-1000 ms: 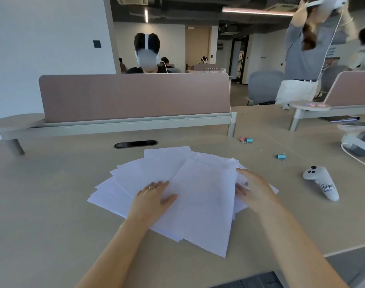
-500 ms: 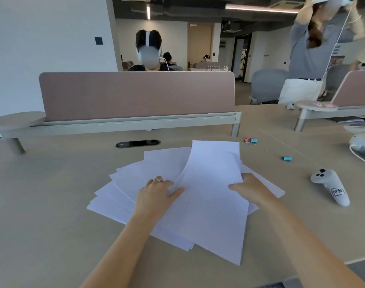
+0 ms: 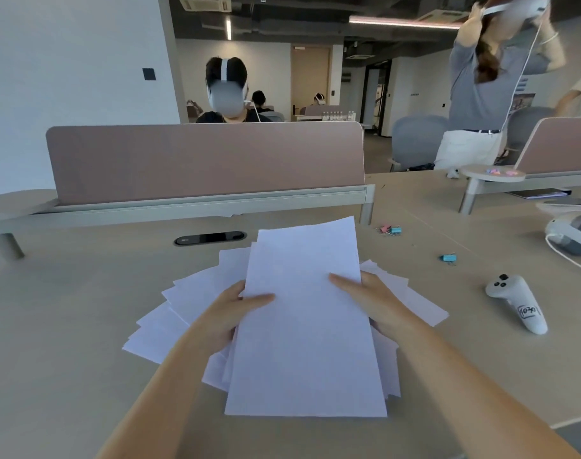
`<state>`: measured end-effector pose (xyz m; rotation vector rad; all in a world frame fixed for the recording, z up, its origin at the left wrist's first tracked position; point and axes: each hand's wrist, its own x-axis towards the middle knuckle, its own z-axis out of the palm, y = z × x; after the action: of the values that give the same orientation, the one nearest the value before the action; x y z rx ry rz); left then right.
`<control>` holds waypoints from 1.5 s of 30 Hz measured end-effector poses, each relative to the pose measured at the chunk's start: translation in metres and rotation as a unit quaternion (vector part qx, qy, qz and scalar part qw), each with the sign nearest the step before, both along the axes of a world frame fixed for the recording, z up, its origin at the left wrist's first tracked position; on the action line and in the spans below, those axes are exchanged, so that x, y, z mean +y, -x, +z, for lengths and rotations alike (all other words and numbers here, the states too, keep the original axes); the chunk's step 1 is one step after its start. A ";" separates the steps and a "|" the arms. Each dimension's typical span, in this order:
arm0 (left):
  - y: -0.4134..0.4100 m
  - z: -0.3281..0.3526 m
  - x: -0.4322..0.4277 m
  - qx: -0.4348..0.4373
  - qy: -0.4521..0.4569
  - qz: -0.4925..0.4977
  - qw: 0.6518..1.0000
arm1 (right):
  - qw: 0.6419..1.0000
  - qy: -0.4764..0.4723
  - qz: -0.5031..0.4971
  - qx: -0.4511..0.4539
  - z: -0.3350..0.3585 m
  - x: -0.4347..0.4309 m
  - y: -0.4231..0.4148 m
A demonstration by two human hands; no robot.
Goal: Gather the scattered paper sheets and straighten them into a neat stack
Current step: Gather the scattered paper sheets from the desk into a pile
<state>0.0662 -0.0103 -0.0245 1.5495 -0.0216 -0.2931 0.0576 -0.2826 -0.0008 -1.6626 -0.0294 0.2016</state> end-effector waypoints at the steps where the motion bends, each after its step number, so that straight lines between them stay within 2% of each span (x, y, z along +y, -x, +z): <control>1: -0.001 -0.003 -0.001 -0.005 0.001 0.012 1.000 | 1.000 -0.006 0.011 0.024 0.001 -0.002 -0.001; 2: -0.003 -0.006 -0.002 -0.012 -0.002 0.030 0.999 | 0.999 0.002 0.006 0.036 0.005 -0.006 -0.001; 4: -0.003 -0.011 -0.004 -0.029 -0.025 0.073 0.997 | 0.990 0.083 -0.109 0.035 0.008 -0.029 -0.011; 6: -0.001 -0.012 -0.008 -0.051 -0.075 0.105 0.990 | 0.950 0.189 -0.247 0.041 0.007 -0.060 -0.015; 7: 0.000 -0.013 -0.010 -0.064 -0.104 0.111 0.986 | 0.944 0.194 -0.264 0.049 0.003 -0.071 -0.014; 10: 0.002 -0.013 -0.018 -0.086 -0.154 0.110 0.978 | 0.970 0.070 -0.214 0.097 -0.003 -0.078 -0.005; 16: 0.006 -0.012 -0.025 -0.092 -0.165 0.118 0.975 | 0.957 -0.075 -0.248 0.128 -0.001 -0.065 -0.017; 19: 0.004 -0.014 -0.026 -0.085 -0.153 0.126 0.976 | 0.964 0.001 -0.221 0.147 -0.008 -0.066 -0.020; 22: 0.004 -0.014 -0.027 -0.085 -0.157 0.134 0.975 | 0.968 0.112 -0.190 0.123 -0.011 -0.066 -0.023; 25: 0.004 -0.016 -0.028 -0.086 -0.155 0.138 0.975 | 0.950 0.228 -0.189 0.097 -0.005 -0.062 -0.031; 27: 0.004 -0.016 -0.028 -0.090 -0.157 0.136 0.974 | 0.959 0.190 -0.181 0.105 -0.001 -0.058 -0.037; 31: 0.004 -0.017 -0.025 -0.092 -0.151 0.134 0.975 | 0.971 0.004 -0.168 0.171 0.007 -0.047 -0.038; 33: 0.004 -0.018 -0.024 -0.094 -0.155 0.138 0.974 | 0.973 -0.006 -0.138 0.185 0.007 -0.041 -0.036; 37: 0.005 -0.018 -0.024 -0.109 -0.148 0.144 0.972 | 0.988 0.084 -0.031 0.129 0.013 -0.020 -0.024; 40: 0.007 -0.020 -0.024 -0.125 -0.108 0.147 0.975 | 0.992 0.038 0.008 0.122 0.013 -0.009 -0.016; 43: 0.001 -0.019 -0.021 -0.156 -0.121 0.166 0.966 | 0.996 -0.012 0.029 0.081 0.007 -0.004 -0.008; 45: -0.001 -0.017 -0.019 -0.136 -0.058 0.170 0.974 | 0.995 -0.083 0.019 0.046 0.008 0.000 0.001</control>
<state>0.0669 -0.0293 -0.0414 1.6690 0.0479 0.1926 0.0568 -0.2823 0.0070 -1.4874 -0.0082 0.2958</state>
